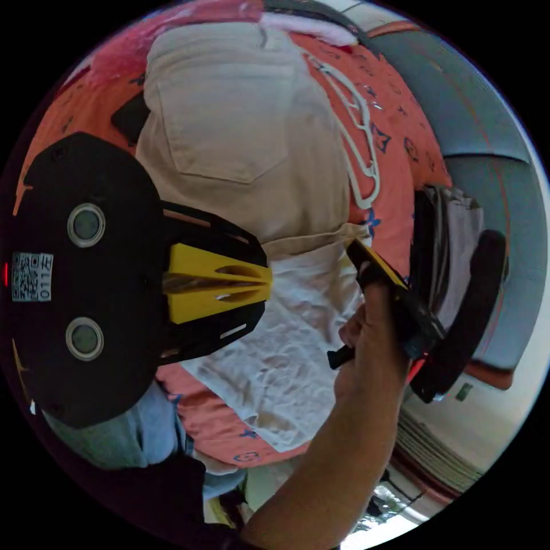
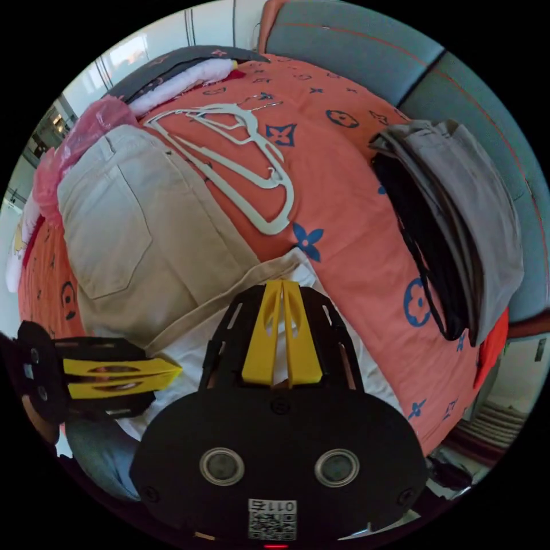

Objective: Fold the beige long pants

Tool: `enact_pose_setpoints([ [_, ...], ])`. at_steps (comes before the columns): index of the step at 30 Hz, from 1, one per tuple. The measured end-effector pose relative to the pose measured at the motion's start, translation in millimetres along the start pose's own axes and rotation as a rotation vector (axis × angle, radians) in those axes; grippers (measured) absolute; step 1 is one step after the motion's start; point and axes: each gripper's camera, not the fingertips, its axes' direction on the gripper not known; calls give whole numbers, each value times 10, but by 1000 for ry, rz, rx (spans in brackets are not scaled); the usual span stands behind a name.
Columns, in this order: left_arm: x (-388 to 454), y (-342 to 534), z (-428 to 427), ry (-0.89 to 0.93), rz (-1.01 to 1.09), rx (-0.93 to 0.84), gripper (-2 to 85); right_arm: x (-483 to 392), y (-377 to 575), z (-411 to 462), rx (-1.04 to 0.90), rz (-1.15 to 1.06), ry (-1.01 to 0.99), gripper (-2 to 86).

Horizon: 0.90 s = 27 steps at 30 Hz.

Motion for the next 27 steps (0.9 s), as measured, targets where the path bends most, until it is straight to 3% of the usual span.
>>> enact_pose_setpoints([
  [3,-163,119,-46,117,-92,72,4,108,30,-116,-22,-17,-70,6],
  [5,-223,194,-130,171,-98,105,6,136,286,-417,115,0,-96,7],
  [10,-389,609,-526,261,-200,199,27,-217,1136,-760,232,-81,-157,8],
  [13,-224,879,-805,245,-144,249,72,-516,1708,-777,264,-74,-167,9],
  [17,201,961,-987,99,31,274,82,-928,2226,-683,317,-159,12,11],
  [19,346,869,-1054,111,93,322,73,-938,2295,-602,342,-117,69,10],
  [21,411,716,-1096,157,100,392,69,-804,2295,-459,345,-9,-16,8],
  [23,399,398,-993,187,57,377,72,-507,2258,-91,223,153,-285,6],
  [26,327,2,-772,210,-21,283,69,1,2514,-183,296,314,-559,3],
  [27,332,-49,-723,203,-11,274,68,72,2617,-256,339,344,-537,2],
])
